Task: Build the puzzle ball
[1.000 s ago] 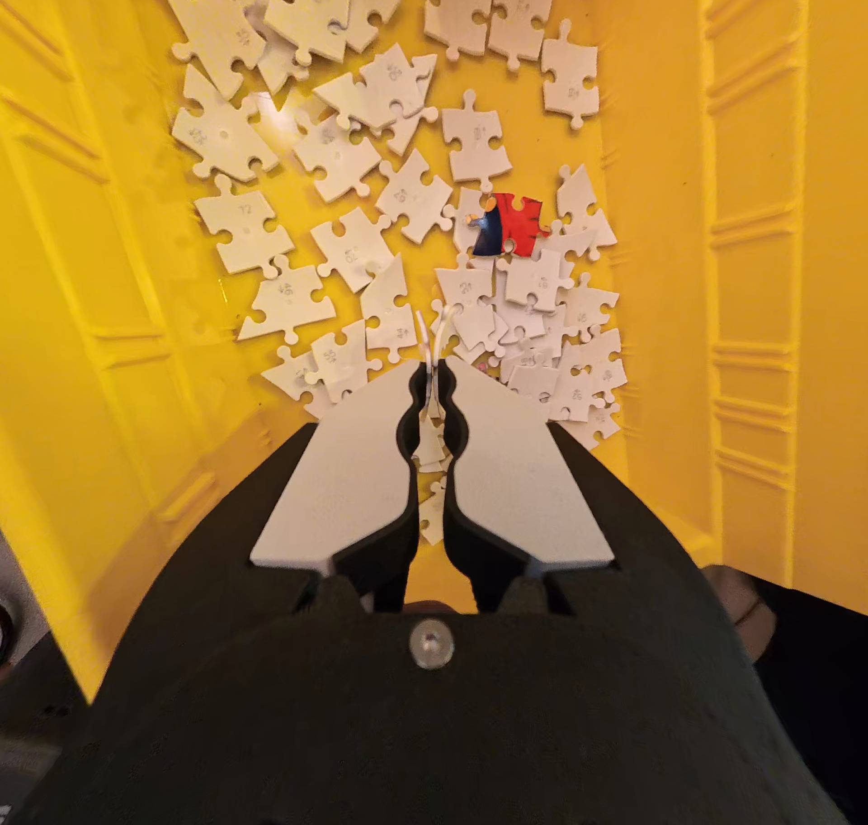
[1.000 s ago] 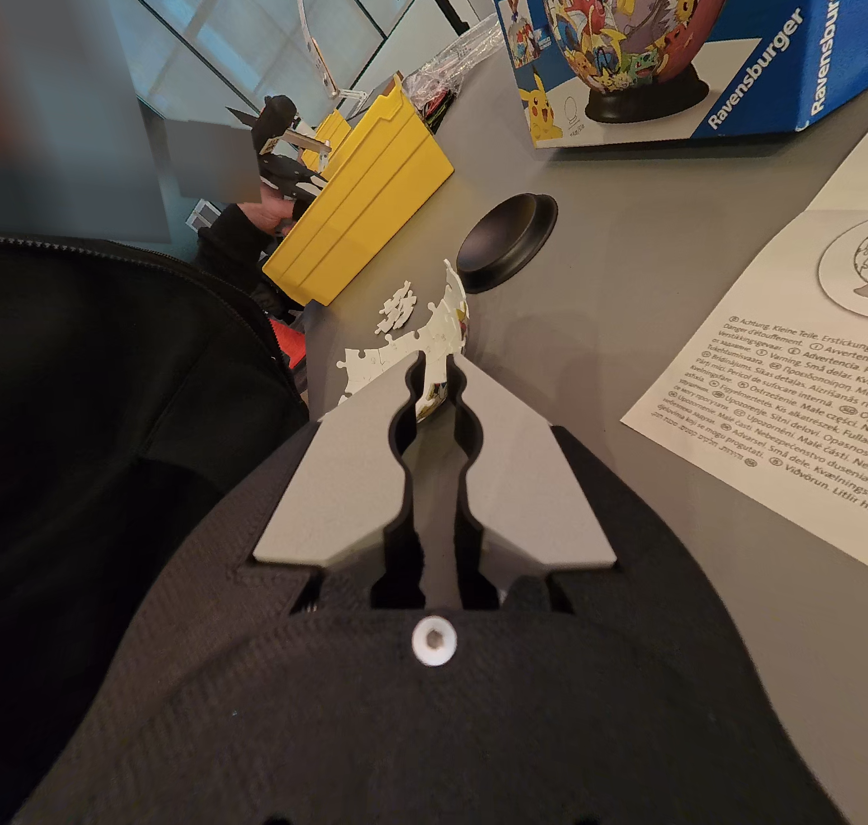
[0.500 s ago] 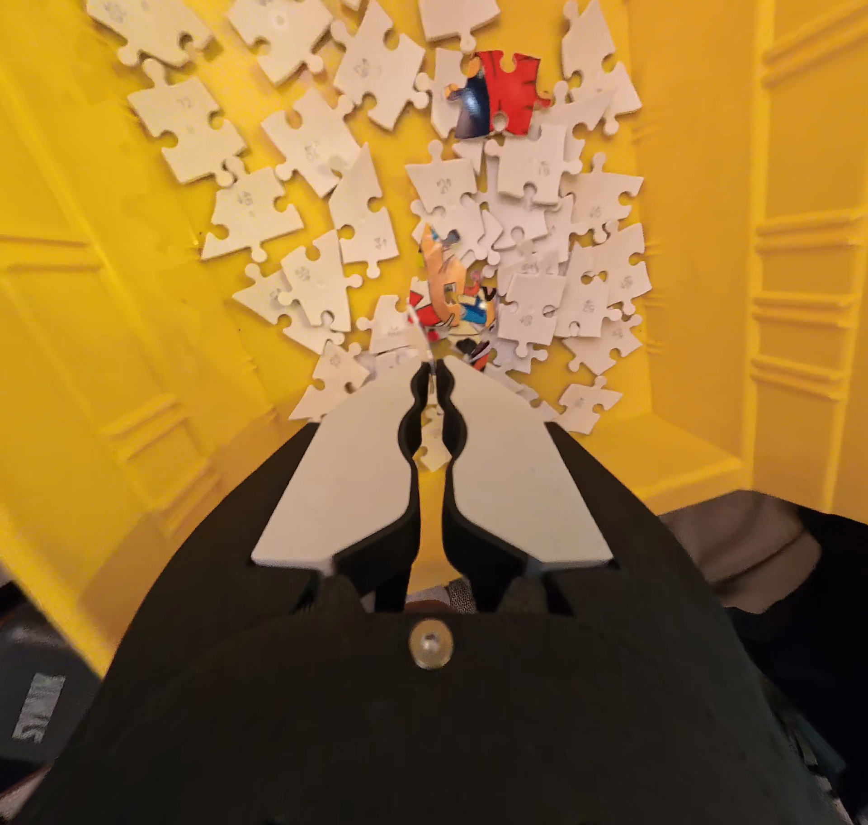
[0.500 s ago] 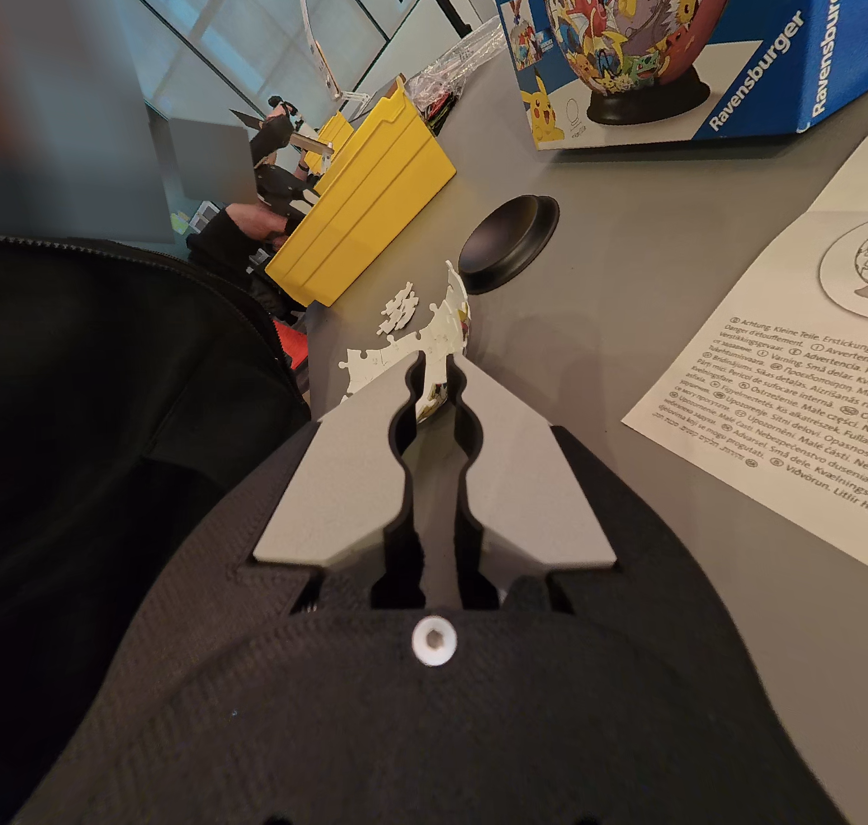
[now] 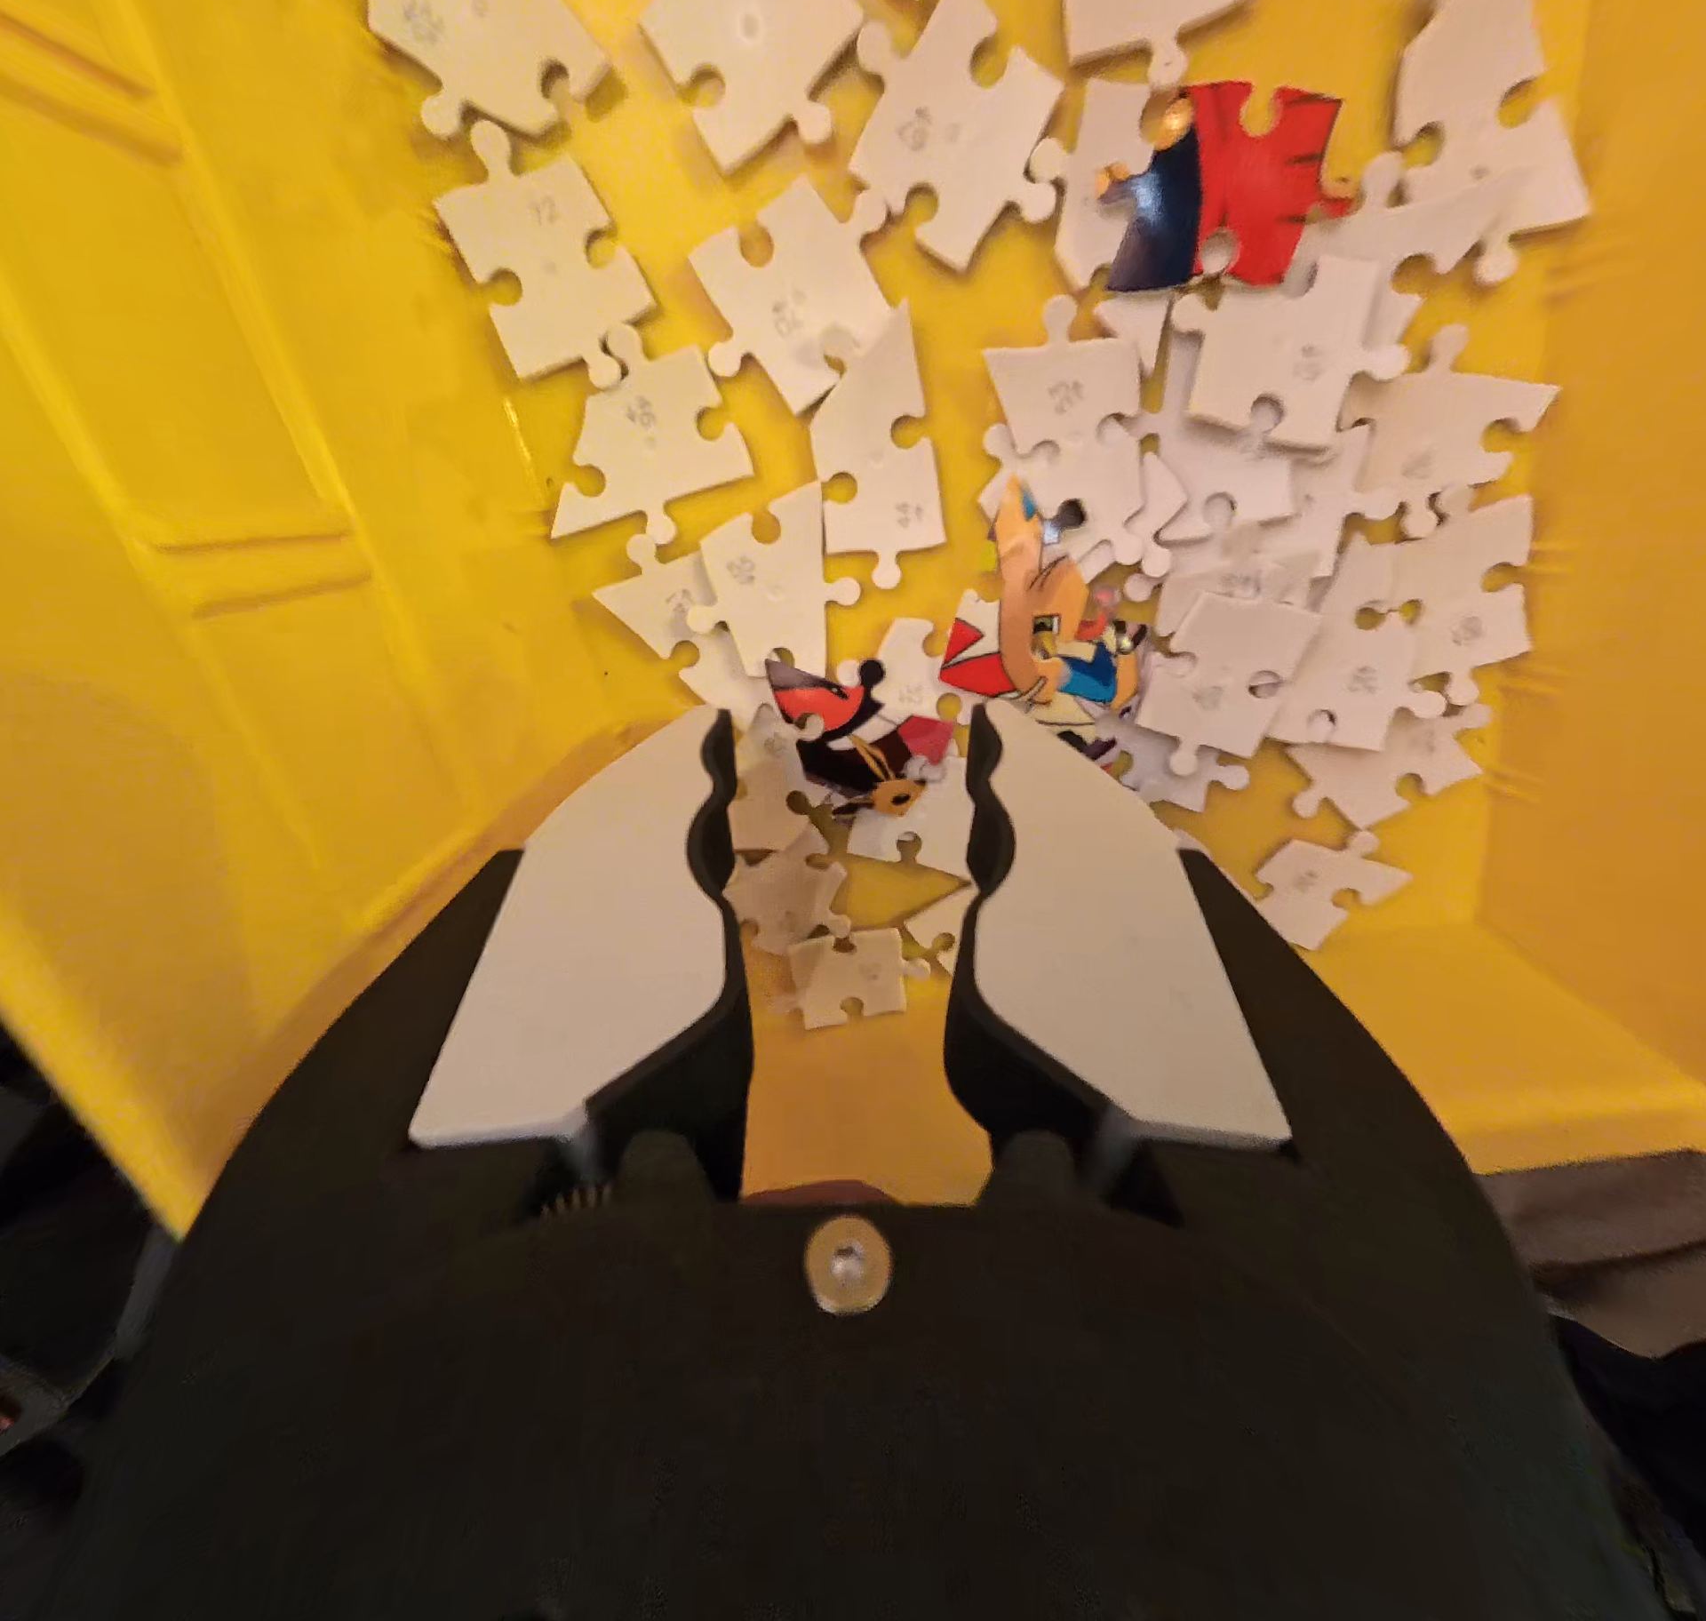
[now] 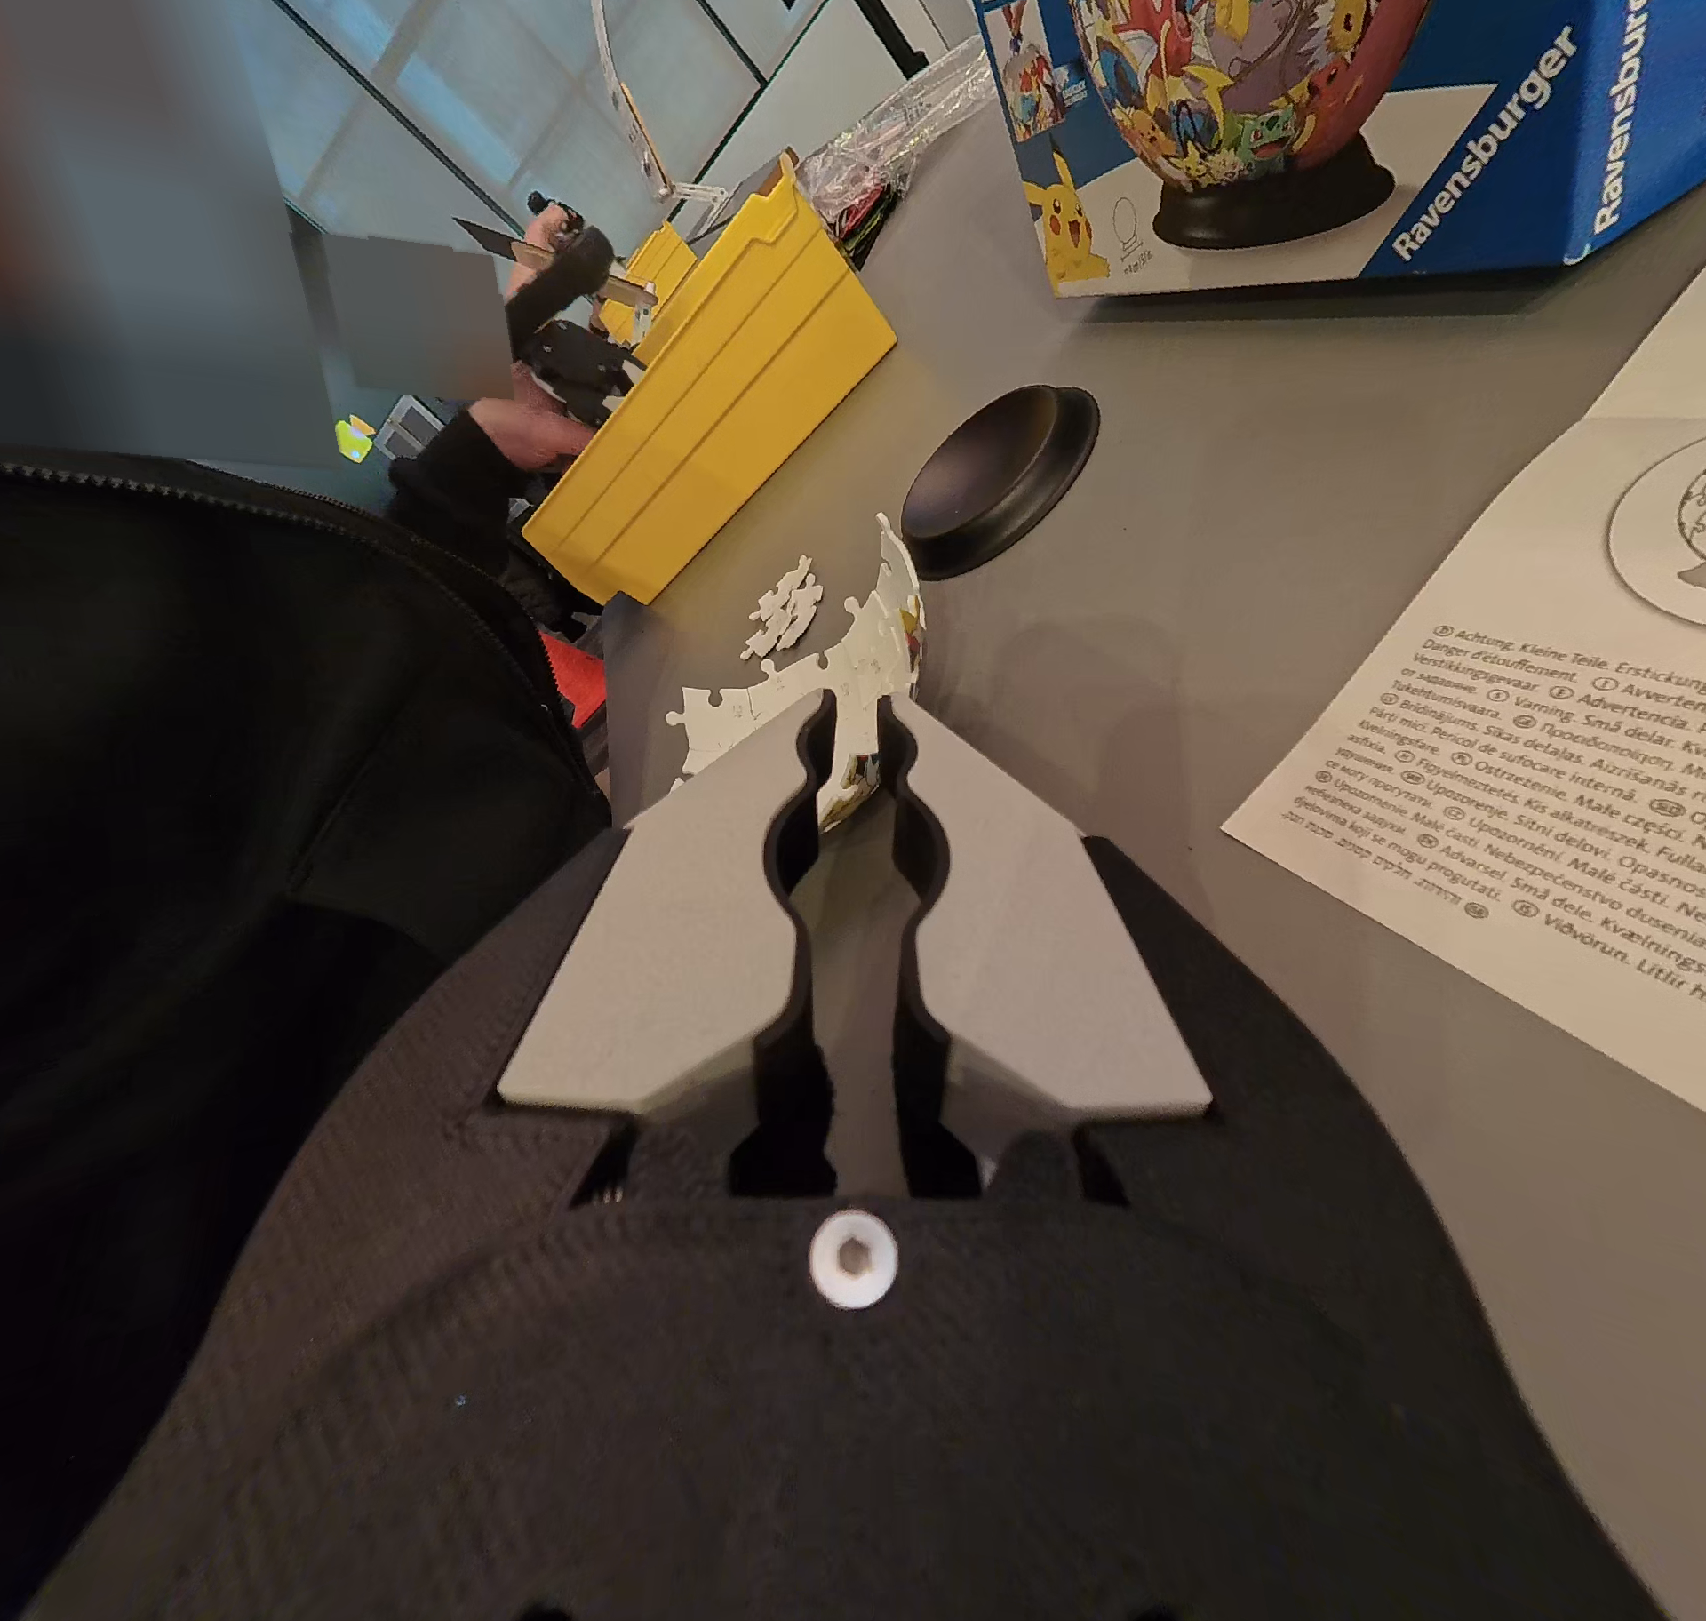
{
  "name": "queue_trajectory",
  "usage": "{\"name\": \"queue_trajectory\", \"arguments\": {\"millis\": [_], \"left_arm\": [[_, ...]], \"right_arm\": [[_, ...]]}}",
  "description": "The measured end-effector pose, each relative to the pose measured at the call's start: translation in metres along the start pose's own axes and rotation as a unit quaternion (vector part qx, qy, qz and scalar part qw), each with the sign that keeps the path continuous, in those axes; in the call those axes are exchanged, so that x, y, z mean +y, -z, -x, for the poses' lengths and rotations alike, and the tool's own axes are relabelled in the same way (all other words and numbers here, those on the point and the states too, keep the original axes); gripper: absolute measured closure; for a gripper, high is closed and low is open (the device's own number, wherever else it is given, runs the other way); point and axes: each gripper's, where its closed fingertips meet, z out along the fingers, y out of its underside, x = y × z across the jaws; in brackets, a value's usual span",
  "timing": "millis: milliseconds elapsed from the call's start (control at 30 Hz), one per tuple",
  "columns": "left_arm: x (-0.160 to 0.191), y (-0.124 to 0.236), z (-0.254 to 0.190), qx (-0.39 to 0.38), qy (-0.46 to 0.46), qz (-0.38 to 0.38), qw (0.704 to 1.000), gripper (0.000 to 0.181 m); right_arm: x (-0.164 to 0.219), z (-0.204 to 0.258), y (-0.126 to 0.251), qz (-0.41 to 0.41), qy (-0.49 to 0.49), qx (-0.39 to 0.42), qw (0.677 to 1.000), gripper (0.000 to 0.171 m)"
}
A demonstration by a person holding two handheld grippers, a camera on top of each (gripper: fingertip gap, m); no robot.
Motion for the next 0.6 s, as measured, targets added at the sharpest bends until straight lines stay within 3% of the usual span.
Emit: {"name": "queue_trajectory", "arguments": {"millis": [267,400,600], "left_arm": [[-0.011,-0.001,-0.025,0.057,-0.035,-0.029,0.997,0.137],[-0.018,0.002,-0.028,0.045,-0.069,-0.044,0.996,0.132],[-0.025,-0.004,-0.047,0.051,-0.124,-0.045,0.990,0.138]], "right_arm": [[0.000,0.000,0.000,-0.002,-0.002,-0.002,1.000,0.164],[-0.001,0.000,0.000,-0.002,0.000,-0.001,1.000,0.164],[-0.001,-0.001,0.000,-0.002,0.001,-0.001,1.000,0.164]]}}
